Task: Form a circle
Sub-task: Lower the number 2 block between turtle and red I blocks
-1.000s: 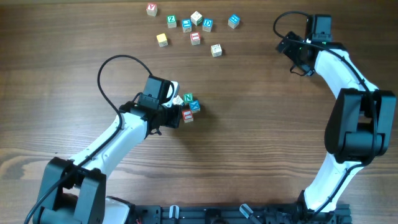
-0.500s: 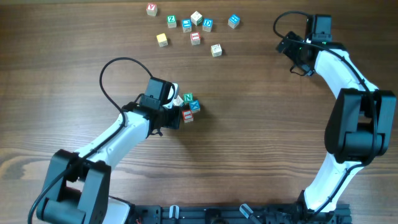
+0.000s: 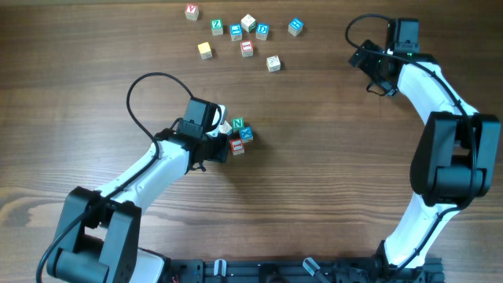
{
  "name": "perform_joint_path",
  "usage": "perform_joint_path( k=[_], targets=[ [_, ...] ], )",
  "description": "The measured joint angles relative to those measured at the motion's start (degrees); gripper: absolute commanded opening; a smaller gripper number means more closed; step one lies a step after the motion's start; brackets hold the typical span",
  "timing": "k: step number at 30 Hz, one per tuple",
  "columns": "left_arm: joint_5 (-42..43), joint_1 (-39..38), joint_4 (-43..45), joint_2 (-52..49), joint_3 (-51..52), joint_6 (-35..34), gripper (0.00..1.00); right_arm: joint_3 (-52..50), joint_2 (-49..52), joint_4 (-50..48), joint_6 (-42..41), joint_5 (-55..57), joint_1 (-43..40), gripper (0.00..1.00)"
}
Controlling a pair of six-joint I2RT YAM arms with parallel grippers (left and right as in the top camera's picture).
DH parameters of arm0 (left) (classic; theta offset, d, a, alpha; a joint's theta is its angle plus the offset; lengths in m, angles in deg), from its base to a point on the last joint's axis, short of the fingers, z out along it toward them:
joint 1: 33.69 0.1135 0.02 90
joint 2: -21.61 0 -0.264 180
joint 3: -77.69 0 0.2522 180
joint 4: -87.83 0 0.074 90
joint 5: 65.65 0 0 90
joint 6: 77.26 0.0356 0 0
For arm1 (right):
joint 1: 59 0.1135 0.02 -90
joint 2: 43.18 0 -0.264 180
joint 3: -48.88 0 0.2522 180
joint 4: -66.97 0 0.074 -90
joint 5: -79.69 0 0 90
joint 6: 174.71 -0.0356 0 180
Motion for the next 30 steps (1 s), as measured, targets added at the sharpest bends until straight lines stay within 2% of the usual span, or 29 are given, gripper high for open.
perform_joint_path(
  k=[10,28,30],
  targets=[
    [3.1,0.0,-0.7,0.0,0.0,6.9,0.36,0.0,0.0,0.0,0.0,0.0,0.0,1.0],
    [2.9,0.0,0.6,0.0,0.0,12.2,0.38,0.0,0.0,0.0,0.0,0.0,0.0,1.0],
    [2.9,0.0,0.6,0.0,0.0,12.2,0.46,0.0,0.0,0.0,0.0,0.0,0.0,0.99]
  ],
)
